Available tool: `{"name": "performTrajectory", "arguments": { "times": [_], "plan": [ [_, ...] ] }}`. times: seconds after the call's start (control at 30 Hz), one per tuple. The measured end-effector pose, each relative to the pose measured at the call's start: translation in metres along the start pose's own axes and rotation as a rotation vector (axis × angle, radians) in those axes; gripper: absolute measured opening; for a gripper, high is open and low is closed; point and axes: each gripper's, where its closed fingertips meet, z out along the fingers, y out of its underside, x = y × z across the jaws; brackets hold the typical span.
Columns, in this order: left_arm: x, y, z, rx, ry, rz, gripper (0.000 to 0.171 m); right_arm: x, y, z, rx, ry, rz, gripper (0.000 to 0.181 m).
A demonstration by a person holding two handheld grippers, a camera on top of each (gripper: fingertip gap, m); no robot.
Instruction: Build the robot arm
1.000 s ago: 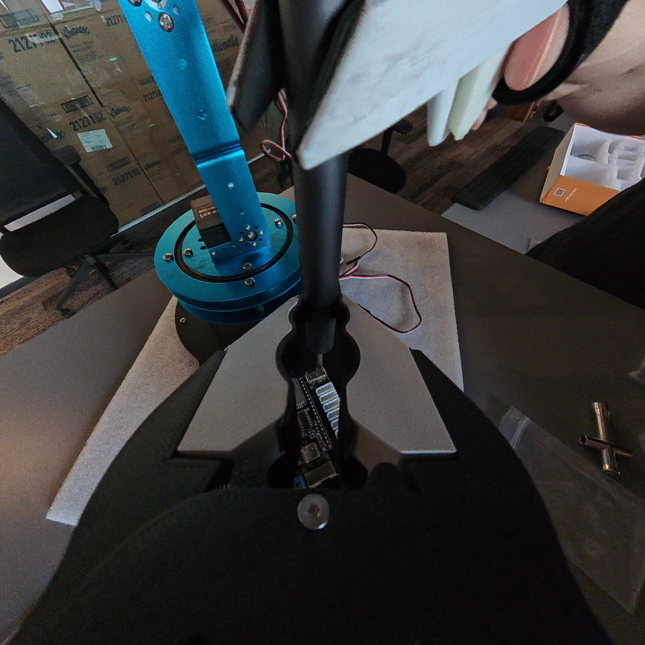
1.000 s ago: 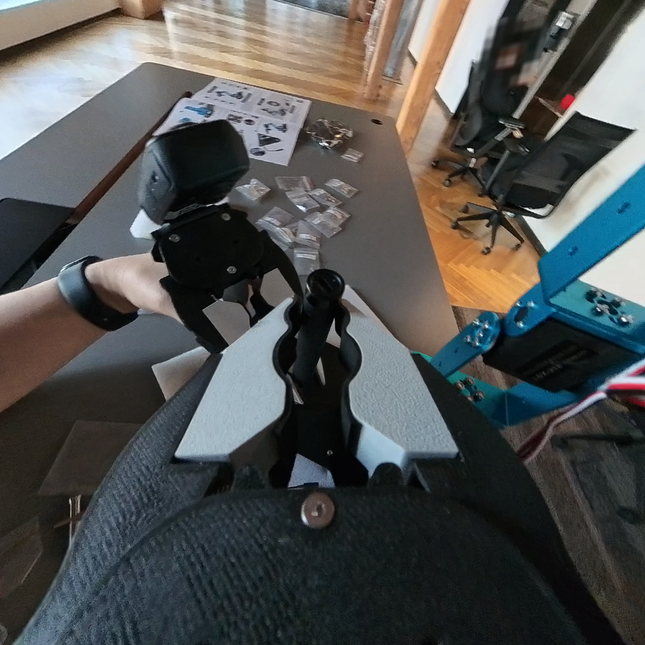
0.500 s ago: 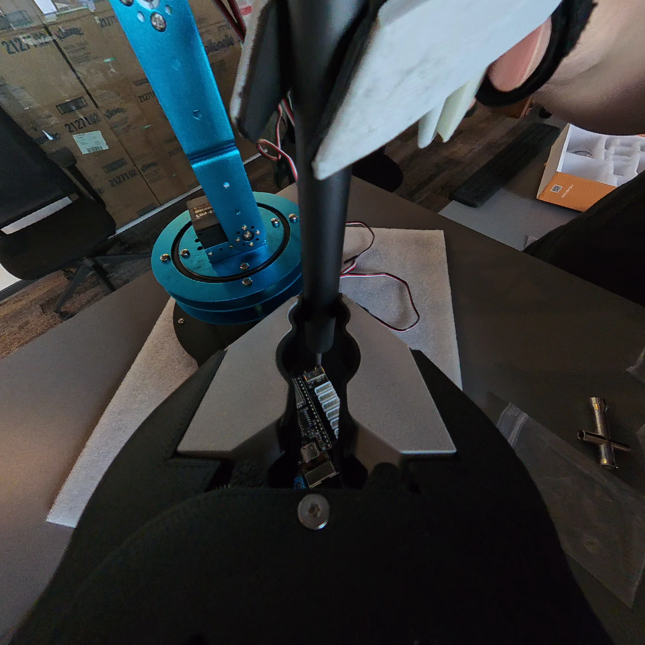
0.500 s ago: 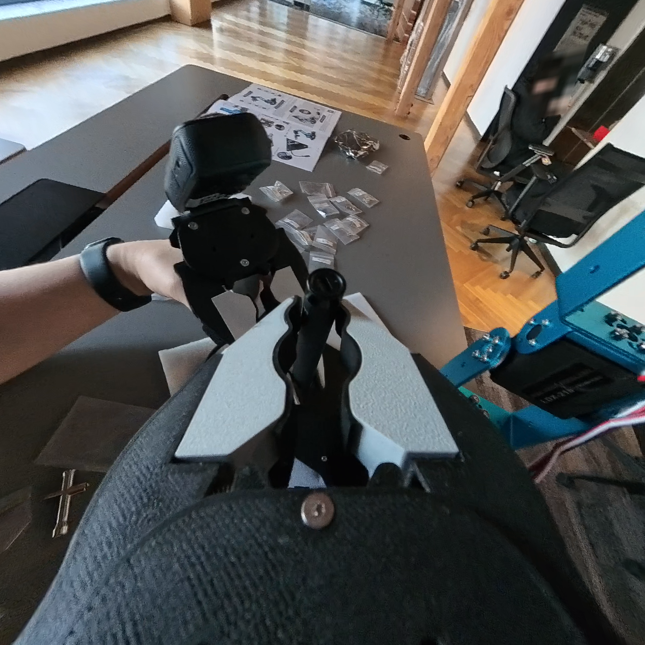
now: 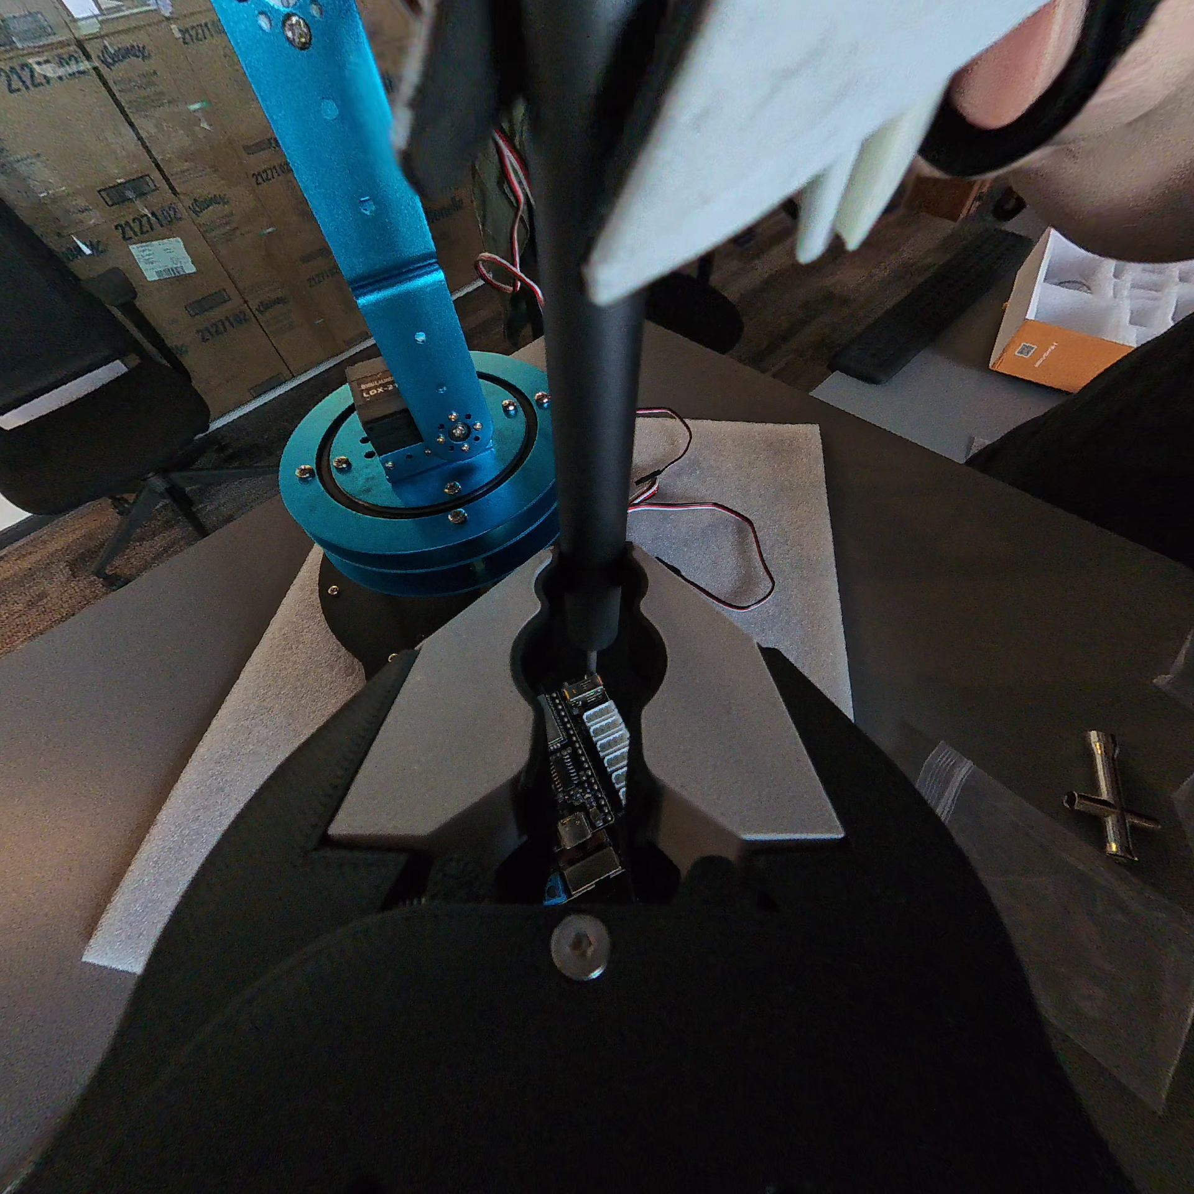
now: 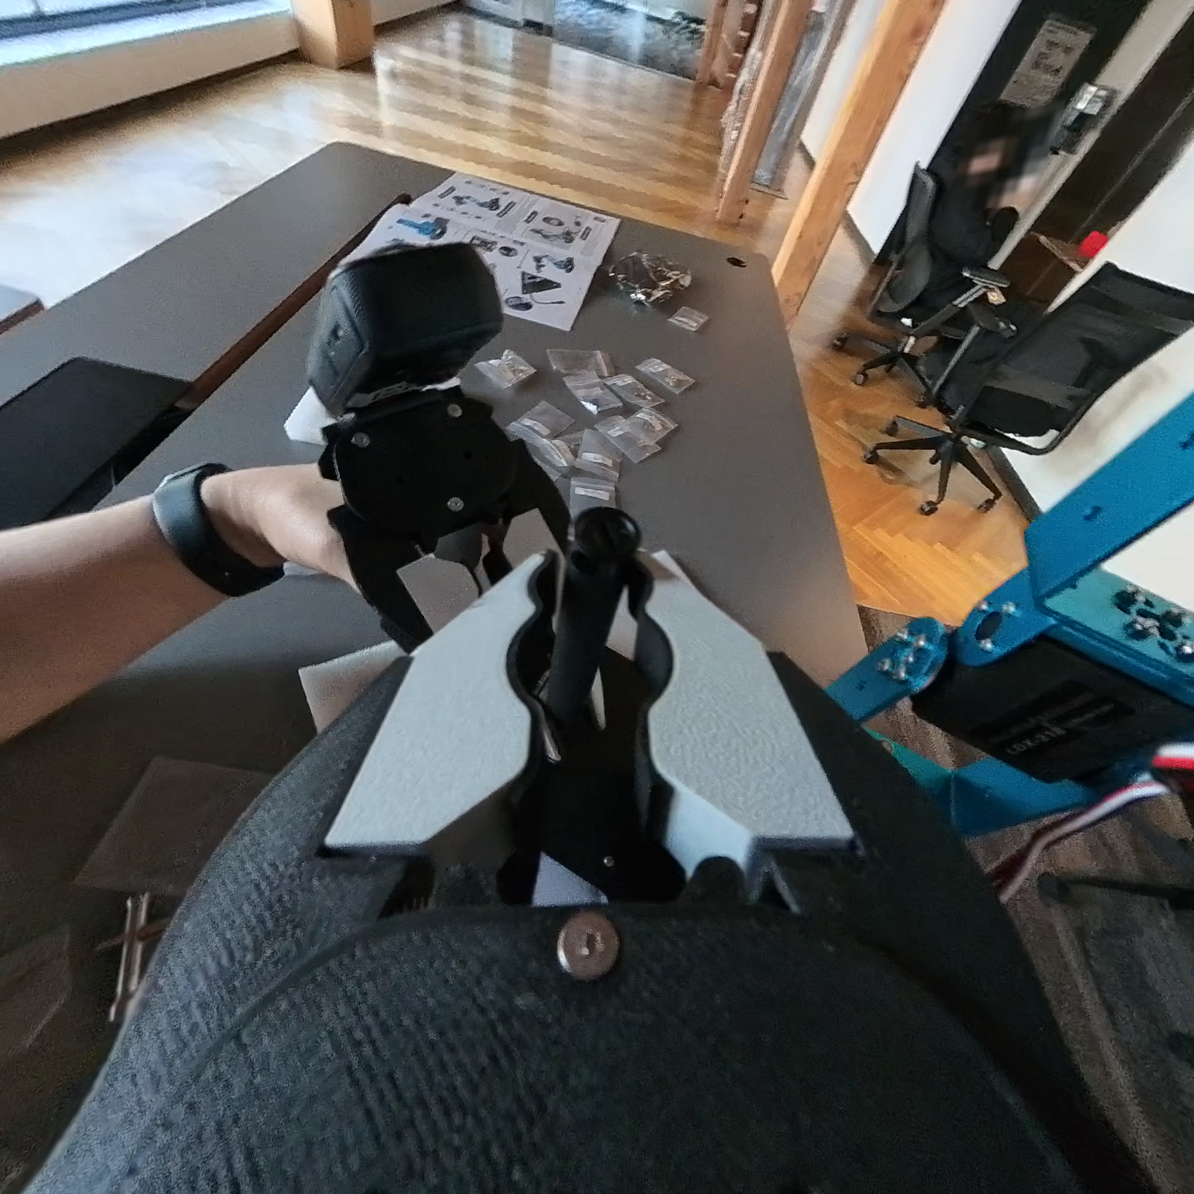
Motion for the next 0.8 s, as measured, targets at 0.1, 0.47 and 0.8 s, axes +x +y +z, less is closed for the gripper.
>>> {"name": "performTrajectory", "arguments": {
  "times": [0.1,0.47,0.8],
  "plan": [
    [-0.001,0.0,-0.001,0.001,-0.004,0.003,0.015,0.002,0.001,0.0,-0.018,0.025,-0.043,0.019],
    [-0.002,0.001,-0.001,0.0,-0.007,-0.009,0.015,0.004,0.002,0.002,-0.055,0.105,-0.031,0.031],
    [-0.004,0.001,0.0,-0.004,-0.017,-0.014,0.015,0.012,0.011,0.004,-0.082,0.17,-0.014,0.022]
  ]
}}
